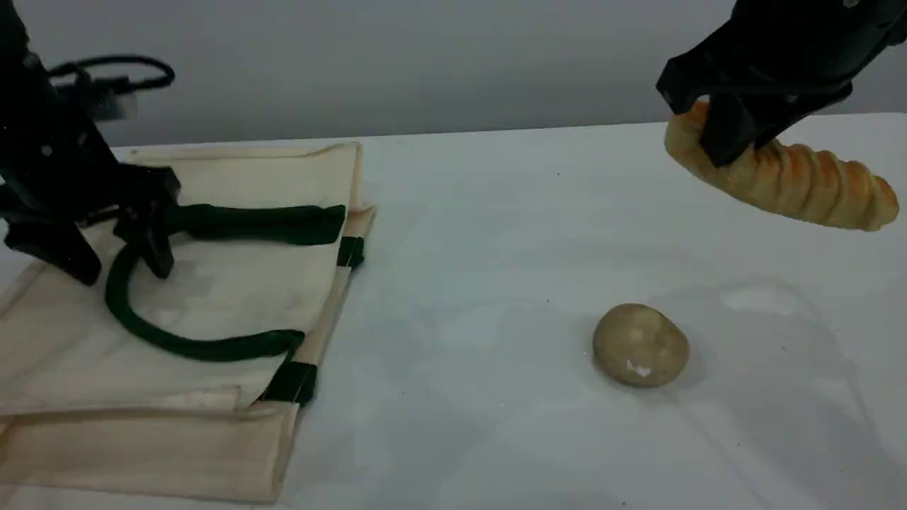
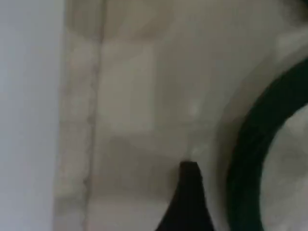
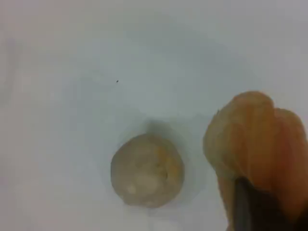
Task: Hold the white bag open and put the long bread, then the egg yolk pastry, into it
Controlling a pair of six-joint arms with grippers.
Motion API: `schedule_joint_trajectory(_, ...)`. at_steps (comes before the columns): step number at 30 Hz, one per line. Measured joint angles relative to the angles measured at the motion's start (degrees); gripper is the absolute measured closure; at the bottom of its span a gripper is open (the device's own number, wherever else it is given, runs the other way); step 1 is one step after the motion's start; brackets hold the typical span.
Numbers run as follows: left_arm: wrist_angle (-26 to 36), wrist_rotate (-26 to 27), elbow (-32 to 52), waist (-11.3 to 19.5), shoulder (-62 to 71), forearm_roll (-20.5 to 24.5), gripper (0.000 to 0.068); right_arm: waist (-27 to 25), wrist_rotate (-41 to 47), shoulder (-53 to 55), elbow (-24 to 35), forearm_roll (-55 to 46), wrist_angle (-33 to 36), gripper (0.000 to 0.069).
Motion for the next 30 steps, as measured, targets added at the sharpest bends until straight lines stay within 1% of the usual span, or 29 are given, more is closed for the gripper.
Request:
schedule_joint_trajectory(5,-1.38,0.05,0.0,0.0,1.57,0.06,0.0135,0.0,0.0,0.0,0.0,0.0,-0.21,0.0618)
schedule_joint_trajectory(9,-1.28,0.1,-0.5,0.0,3.13,0.06,0.0139,0.0,0.0,0.0,0.0,0.0,-0.25,0.0618)
schedule_joint_trajectory(12,-1.25,0.1,-0.5,0.0,3.54,-0.1,0.0173,0.0,0.0,0.0,0.0,0.0,-0.25,0.0618)
schedule_joint_trajectory(14,-0.93,0.1,-0.5,0.0,3.54,-0.1,0.0237,0.0,0.0,0.0,0.0,0.0,-0.25,0.0618)
schedule_joint_trajectory(16,-0.4,0.1,-0.5,0.0,3.54,-0.1,0.0331,0.0,0.0,0.0,0.0,0.0,-0.25,0.0618)
schedule_joint_trajectory(20,0.87,0.1,-0.5,0.0,3.54,-0.1,0.058,0.0,-0.04,0.0,0.0,0.0,-0.32,0.0618)
schedule_joint_trajectory(21,1.32,0.1,-0.5,0.0,3.46,-0.1,0.0604,0.0,-0.04,0.0,0.0,0.0,-0.32,0.0618)
schedule_joint_trajectory(26,4.75,0.79,-2.49,0.0,1.81,-0.1,0.0606,0.0,-0.04,0.0,0.0,0.0,-0.4,0.0618)
schedule_joint_trajectory(30,11.25,3.66,-7.56,0.0,-0.66,-0.16,0.0606,0.0,-0.04,0.0,0.0,0.24,-0.49,0.0618)
